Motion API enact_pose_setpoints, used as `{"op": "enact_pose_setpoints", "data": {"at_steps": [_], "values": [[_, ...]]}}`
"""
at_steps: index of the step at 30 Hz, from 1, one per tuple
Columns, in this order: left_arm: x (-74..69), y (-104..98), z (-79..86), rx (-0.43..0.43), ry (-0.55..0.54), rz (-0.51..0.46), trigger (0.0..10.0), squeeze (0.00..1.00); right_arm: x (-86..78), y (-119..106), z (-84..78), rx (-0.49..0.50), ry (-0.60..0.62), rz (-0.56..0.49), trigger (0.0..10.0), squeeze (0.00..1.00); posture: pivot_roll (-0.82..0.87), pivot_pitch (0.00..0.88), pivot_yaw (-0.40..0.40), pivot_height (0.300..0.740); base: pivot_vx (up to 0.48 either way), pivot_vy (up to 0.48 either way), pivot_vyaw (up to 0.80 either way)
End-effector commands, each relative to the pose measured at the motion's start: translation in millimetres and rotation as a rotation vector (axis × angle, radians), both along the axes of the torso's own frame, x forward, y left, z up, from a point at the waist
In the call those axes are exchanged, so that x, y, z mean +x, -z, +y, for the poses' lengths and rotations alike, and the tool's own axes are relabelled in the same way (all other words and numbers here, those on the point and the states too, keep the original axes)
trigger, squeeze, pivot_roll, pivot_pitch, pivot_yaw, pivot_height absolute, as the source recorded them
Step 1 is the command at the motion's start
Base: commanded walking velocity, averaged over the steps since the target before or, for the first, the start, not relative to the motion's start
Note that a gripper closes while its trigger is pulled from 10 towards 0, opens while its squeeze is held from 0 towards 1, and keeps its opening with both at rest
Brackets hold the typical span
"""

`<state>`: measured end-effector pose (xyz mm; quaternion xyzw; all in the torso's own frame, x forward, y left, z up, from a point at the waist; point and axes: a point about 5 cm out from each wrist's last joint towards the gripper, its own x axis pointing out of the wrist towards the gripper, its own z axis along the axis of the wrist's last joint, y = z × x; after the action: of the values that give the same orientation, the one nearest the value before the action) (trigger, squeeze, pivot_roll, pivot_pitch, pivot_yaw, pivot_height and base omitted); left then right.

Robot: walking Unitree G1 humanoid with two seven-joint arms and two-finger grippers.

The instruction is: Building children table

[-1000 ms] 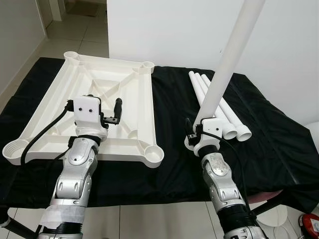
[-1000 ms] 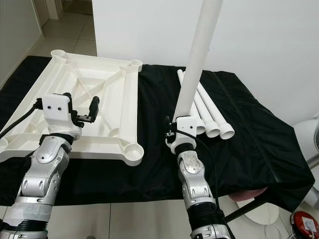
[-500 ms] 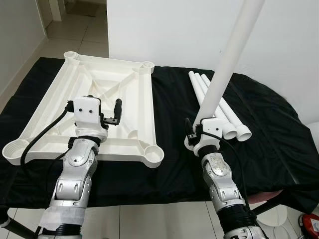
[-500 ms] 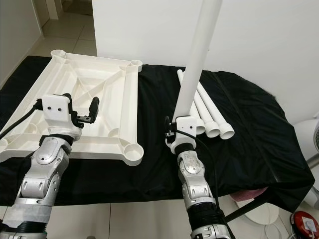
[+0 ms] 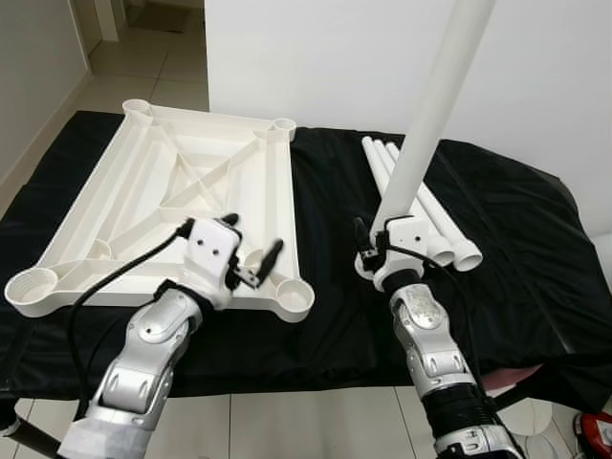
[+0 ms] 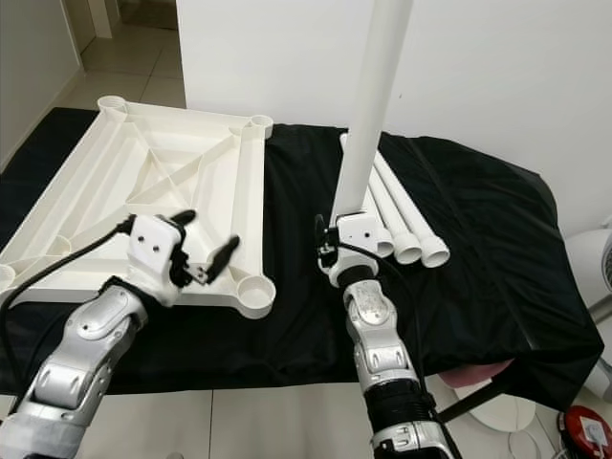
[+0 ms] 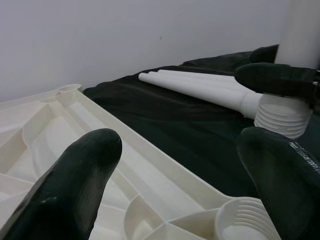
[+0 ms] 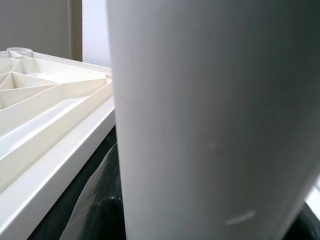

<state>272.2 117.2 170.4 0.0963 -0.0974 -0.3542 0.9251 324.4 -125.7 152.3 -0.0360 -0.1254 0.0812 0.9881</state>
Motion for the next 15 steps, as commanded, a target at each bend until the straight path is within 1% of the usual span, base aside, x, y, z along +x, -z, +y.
{"op": "enact_pose_setpoints", "data": {"at_steps": [1, 2, 3, 4, 5, 7, 8, 9, 11, 13, 14, 15], "values": [[-8.0, 4.5, -5.1, 0.034, 0.11, 0.04, 10.0, 0.0, 0.8, -1.2, 0.5, -0.011, -0.004, -0.013, 10.0, 0.0, 0.07, 0.0, -0.089, 0.74, 0.0, 0.0, 0.0], [-8.0, 4.5, -5.1, 0.034, 0.11, 0.04, 10.0, 0.0, 0.8, -1.2, 0.5, -0.011, -0.004, -0.013, 10.0, 0.0, 0.07, 0.0, -0.089, 0.74, 0.0, 0.0, 0.0], [-10.8, 8.5, -5.6, 0.064, 0.149, 0.066, 10.0, 0.0, 0.5, -0.8, 1.3, -0.01, -0.005, -0.012, 10.0, 0.0, 0.07, 0.0, -0.087, 0.74, 0.0, 0.0, 0.0], [-10.8, 8.5, -5.6, 0.064, 0.149, 0.066, 10.0, 0.0, 0.5, -0.8, 1.3, -0.01, -0.005, -0.012, 10.0, 0.0, 0.07, 0.0, -0.087, 0.74, 0.0, 0.0, 0.0], [-13.2, 12.0, -6.1, 0.093, 0.179, 0.083, 10.0, 0.0, 0.1, -0.4, 1.5, -0.008, -0.006, -0.012, 10.0, 0.0, 0.07, 0.0, -0.087, 0.74, 0.0, 0.0, 0.0], [-13.8, 21.0, -4.9, 0.16, 0.209, 0.116, 10.0, 0.0, -0.1, 0.1, 1.7, -0.004, -0.002, -0.011, 10.0, 0.0, 0.07, 0.0, -0.077, 0.74, 0.0, 0.0, 0.0], [-13.8, 21.0, -4.9, 0.16, 0.209, 0.116, 10.0, 0.0, -0.1, 0.1, 1.7, -0.004, -0.002, -0.011, 10.0, 0.0, 0.07, 0.0, -0.077, 0.74, 0.0, 0.0, 0.0], [-13.4, 23.5, -4.1, 0.178, 0.216, 0.126, 10.0, 0.0, 0.0, 0.1, 1.9, -0.003, -0.001, -0.01, 10.0, 0.0, 0.07, 0.0, -0.077, 0.74, 0.0, 0.0, 0.0], [-13.4, 23.5, -4.1, 0.178, 0.216, 0.126, 10.0, 0.0, 0.0, 0.1, 1.9, -0.003, -0.001, -0.01, 10.0, 0.0, 0.07, 0.0, -0.077, 0.74, 0.0, 0.0, 0.0], [-9.2, 31.7, -0.9, 0.254, 0.212, 0.148, 10.0, 0.0, -0.5, 0.3, 1.4, -0.001, 0.002, -0.011, 10.0, 0.0, 0.06, 0.0, -0.071, 0.74, 0.0, 0.0, 0.0], [-9.2, 31.7, -0.9, 0.254, 0.212, 0.148, 10.0, 0.0, -0.5, 0.3, 1.4, -0.001, 0.002, -0.011, 10.0, 0.0, 0.06, 0.0, -0.071, 0.74, 0.0, 0.0, 0.0], [-4.5, 36.7, 1.4, 0.304, 0.191, 0.159, 10.0, 0.0, -0.8, 0.7, 1.0, 0.0, 0.004, -0.011, 10.0, 0.0, 0.06, 0.0, -0.068, 0.74, 0.0, 0.0, 0.0]]}}
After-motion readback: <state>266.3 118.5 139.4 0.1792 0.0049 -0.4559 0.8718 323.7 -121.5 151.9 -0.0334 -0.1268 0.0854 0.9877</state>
